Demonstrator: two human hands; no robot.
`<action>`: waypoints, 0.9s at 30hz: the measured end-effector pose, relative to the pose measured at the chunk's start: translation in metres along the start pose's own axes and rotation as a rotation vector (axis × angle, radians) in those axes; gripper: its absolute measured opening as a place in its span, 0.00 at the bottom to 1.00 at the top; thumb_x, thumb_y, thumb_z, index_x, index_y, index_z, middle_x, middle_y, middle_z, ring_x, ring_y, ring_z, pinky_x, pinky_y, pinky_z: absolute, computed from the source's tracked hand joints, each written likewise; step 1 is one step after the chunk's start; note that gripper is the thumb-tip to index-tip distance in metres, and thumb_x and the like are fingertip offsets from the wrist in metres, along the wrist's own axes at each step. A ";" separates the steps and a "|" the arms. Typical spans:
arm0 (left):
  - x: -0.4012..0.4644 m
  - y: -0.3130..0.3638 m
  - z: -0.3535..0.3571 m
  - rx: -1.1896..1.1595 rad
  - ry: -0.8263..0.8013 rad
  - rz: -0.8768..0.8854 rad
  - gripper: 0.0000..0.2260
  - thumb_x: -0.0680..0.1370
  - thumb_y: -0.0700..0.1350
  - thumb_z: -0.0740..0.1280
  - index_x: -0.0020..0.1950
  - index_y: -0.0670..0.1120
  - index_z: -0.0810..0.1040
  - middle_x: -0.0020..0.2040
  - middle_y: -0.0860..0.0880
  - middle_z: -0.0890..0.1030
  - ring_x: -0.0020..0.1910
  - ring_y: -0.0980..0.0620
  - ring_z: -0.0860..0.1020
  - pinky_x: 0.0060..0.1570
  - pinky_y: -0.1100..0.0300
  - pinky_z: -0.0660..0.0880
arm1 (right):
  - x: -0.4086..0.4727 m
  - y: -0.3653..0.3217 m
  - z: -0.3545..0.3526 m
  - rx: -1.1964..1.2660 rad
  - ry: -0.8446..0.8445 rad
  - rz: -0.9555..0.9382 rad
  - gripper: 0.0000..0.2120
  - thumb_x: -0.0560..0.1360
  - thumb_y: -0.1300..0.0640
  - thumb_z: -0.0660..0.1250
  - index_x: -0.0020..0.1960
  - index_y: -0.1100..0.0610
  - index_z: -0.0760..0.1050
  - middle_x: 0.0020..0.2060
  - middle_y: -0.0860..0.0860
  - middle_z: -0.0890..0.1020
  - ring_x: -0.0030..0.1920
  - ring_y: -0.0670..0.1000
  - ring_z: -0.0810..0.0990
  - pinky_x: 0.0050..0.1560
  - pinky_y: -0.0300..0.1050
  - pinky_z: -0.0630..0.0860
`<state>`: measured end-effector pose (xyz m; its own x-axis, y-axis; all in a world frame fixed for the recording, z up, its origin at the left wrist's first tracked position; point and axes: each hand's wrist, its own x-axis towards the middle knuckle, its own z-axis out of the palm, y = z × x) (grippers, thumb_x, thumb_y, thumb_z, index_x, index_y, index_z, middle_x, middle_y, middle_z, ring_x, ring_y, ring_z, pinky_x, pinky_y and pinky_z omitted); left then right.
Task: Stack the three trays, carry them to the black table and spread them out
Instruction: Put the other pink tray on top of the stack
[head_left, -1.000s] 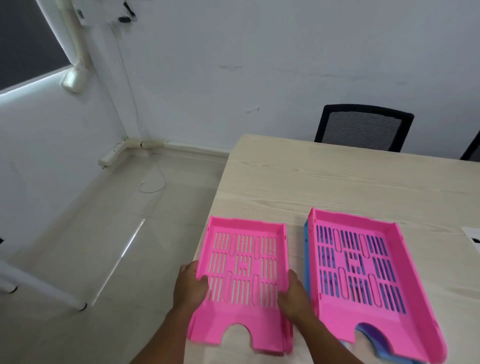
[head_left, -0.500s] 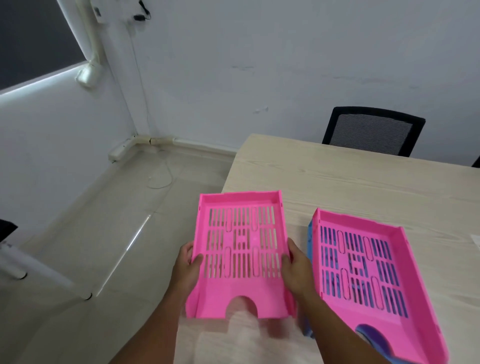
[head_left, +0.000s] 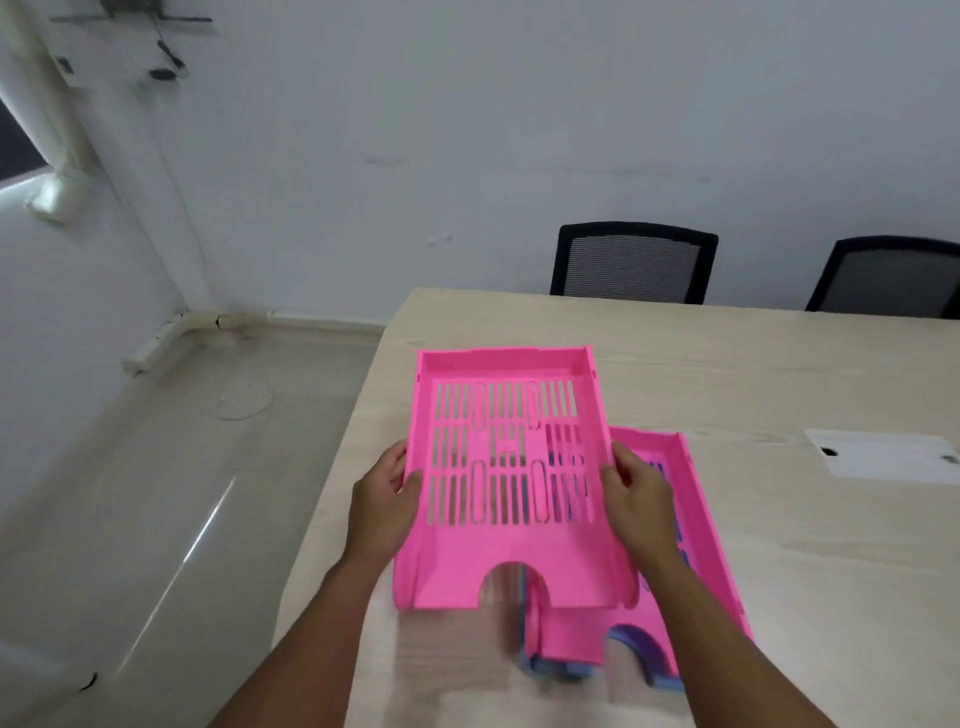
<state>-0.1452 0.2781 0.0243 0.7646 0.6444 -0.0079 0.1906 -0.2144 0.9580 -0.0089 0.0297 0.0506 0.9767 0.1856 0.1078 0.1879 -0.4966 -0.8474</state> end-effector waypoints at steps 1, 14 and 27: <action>-0.002 0.004 0.014 0.011 -0.021 0.013 0.20 0.79 0.38 0.64 0.71 0.51 0.72 0.59 0.58 0.81 0.55 0.61 0.81 0.58 0.58 0.78 | 0.003 0.007 -0.014 -0.007 0.003 0.029 0.19 0.80 0.65 0.60 0.69 0.60 0.76 0.50 0.60 0.86 0.41 0.54 0.81 0.43 0.38 0.78; -0.040 0.013 0.134 0.135 -0.157 0.028 0.18 0.79 0.37 0.62 0.67 0.51 0.77 0.38 0.73 0.80 0.40 0.74 0.80 0.34 0.79 0.73 | -0.002 0.084 -0.117 -0.076 -0.053 0.182 0.16 0.81 0.63 0.57 0.59 0.53 0.82 0.42 0.51 0.87 0.41 0.51 0.85 0.39 0.44 0.81; -0.043 0.020 0.152 0.224 -0.152 0.041 0.16 0.80 0.36 0.60 0.65 0.49 0.77 0.42 0.63 0.81 0.37 0.67 0.82 0.31 0.73 0.77 | 0.001 0.106 -0.117 -0.052 -0.082 0.211 0.15 0.82 0.64 0.55 0.56 0.56 0.81 0.42 0.55 0.85 0.41 0.54 0.83 0.43 0.44 0.79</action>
<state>-0.0807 0.1345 0.0006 0.8549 0.5180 -0.0293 0.2761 -0.4065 0.8709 0.0246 -0.1220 0.0218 0.9836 0.1404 -0.1134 -0.0123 -0.5746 -0.8183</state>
